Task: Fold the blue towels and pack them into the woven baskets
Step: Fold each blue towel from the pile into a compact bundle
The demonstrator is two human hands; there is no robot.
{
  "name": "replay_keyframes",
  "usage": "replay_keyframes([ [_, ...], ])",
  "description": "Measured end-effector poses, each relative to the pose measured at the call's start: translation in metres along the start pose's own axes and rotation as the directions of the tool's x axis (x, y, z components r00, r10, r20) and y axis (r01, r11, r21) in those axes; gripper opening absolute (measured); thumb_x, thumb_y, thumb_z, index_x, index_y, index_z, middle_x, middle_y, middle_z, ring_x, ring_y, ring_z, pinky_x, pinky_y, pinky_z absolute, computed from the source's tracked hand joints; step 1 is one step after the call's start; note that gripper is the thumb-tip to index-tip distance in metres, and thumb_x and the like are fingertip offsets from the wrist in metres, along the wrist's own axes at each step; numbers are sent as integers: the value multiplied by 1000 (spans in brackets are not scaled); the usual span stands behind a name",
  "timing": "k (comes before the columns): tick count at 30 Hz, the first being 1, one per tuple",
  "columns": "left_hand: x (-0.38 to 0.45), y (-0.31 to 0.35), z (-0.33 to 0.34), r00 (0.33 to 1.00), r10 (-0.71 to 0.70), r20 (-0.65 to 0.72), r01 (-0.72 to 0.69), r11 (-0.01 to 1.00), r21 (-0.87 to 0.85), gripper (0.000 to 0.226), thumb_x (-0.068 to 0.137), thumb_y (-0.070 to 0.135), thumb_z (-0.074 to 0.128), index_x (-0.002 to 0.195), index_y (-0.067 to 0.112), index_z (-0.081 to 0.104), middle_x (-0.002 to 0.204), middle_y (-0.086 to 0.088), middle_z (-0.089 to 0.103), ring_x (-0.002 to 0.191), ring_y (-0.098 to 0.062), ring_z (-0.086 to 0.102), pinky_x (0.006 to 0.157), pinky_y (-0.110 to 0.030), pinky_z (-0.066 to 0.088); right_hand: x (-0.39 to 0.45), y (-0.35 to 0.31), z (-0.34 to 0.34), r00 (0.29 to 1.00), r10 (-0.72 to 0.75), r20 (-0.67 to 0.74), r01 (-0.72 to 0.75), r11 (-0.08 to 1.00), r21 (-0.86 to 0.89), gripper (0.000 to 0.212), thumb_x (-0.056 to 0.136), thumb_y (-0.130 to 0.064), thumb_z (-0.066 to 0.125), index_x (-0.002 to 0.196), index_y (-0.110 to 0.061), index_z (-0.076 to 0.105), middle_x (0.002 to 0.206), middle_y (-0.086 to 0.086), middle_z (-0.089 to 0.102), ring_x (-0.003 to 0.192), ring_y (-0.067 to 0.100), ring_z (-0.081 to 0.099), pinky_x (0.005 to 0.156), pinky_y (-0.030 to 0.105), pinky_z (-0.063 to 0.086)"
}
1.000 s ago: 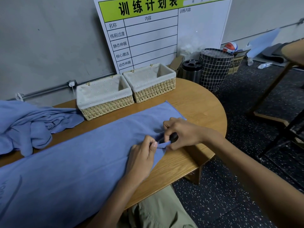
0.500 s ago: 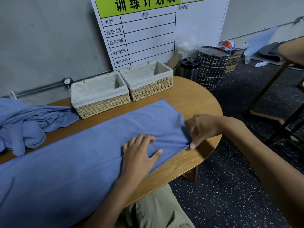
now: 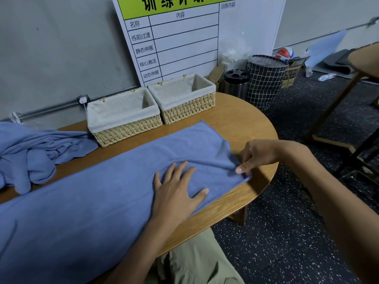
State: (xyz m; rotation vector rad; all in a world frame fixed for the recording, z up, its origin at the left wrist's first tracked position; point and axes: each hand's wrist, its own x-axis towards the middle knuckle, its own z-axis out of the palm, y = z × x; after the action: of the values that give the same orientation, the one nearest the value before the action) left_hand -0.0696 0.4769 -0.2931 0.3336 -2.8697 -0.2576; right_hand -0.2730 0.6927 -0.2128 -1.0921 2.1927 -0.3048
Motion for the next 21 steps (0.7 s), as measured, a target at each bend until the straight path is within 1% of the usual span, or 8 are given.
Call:
replay_keyframes([
  [3, 0, 0, -1, 1000, -4, 18, 4, 1000, 7, 80, 78, 82, 27, 144, 40, 45, 160, 18, 29, 151, -11, 21, 120, -57, 15, -10, 10, -2, 996, 92, 18, -91, 993, -72, 49, 74, -70, 62, 52, -28, 73, 62, -1, 65, 67, 4, 56, 78, 28, 43],
  [6, 0, 0, -2, 1000, 0, 29, 0, 1000, 12, 80, 78, 82, 25, 144, 40, 44, 161, 17, 29, 151, -12, 20, 120, -57, 14, -17, 13, -5, 993, 103, -52, -104, 994, -28, 49, 74, -70, 61, 58, -25, 74, 68, -2, 68, 62, -1, 54, 65, 16, 40],
  [8, 0, 1, -2, 1000, -3, 17, 3, 1000, 5, 79, 79, 81, 28, 142, 39, 47, 159, 15, 33, 150, -13, 24, 119, -58, 16, -13, 8, -6, 976, 11, -216, -20, 999, -40, 47, 77, -66, 61, 69, -22, 76, 75, -1, 69, 67, 2, 56, 63, 13, 38],
  [10, 0, 2, -1, 1000, -4, 6, 4, 1000, 1, 77, 79, 80, 32, 140, 38, 51, 157, 14, 37, 148, -14, 28, 117, -59, 20, 1, 1, -2, 919, -137, -369, 125, 990, -57, 52, 78, -65, 59, 81, -17, 77, 81, -1, 69, 73, 6, 59, 67, 17, 41],
  [13, 0, 1, -2, 1000, -4, 27, 3, 1000, 17, 77, 79, 80, 31, 141, 39, 49, 158, 15, 35, 149, -14, 26, 118, -59, 18, 27, -7, 13, 882, -237, -408, 239, 970, -48, 32, 86, -51, 68, 90, -20, 76, 88, -9, 71, 82, 4, 62, 77, 23, 45],
  [16, 0, 2, -4, 998, -9, 67, 7, 999, 37, 80, 79, 81, 26, 146, 41, 41, 162, 17, 25, 152, -12, 16, 120, -58, 12, 36, -1, 19, 871, -224, -437, 208, 975, -84, 20, 86, -41, 74, 89, -22, 75, 87, -13, 67, 81, 2, 59, 77, 27, 43],
  [19, 1, 5, -5, 997, 16, 71, -18, 999, 34, 80, 79, 81, 29, 146, 40, 42, 162, 12, 27, 152, -18, 20, 118, -61, 14, 33, 10, 10, 882, -133, -453, 49, 980, -192, 19, 83, -37, 78, 87, -19, 73, 86, -6, 66, 81, 15, 59, 74, 32, 44],
  [21, -1, 8, -4, 993, 70, 91, -74, 996, 44, 80, 77, 80, 33, 145, 40, 44, 162, 7, 31, 150, -24, 25, 115, -61, 21, 36, 6, 9, 815, -140, -562, 23, 978, -209, 18, 85, -34, 77, 86, -17, 72, 87, -1, 66, 82, 23, 62, 74, 35, 47],
])
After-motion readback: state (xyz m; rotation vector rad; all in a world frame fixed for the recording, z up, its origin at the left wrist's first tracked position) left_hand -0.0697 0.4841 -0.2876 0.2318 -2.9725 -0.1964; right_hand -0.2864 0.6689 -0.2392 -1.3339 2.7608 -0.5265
